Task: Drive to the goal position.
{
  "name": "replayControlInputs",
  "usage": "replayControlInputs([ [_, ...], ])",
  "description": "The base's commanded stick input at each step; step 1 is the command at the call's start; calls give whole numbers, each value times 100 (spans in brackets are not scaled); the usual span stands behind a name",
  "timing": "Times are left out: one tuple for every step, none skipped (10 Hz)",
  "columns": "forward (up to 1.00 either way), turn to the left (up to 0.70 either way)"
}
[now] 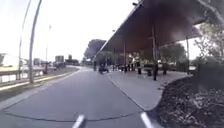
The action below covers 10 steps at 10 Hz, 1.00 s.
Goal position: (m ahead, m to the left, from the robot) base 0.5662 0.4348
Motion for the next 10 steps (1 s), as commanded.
replayControlInputs([
  [94, 0],
  [94, 0],
  [94, 0],
  [95, 0],
  [94, 0],
  [94, 0],
  [94, 0],
  [94, 0],
  [94, 0],
  [94, 0],
])
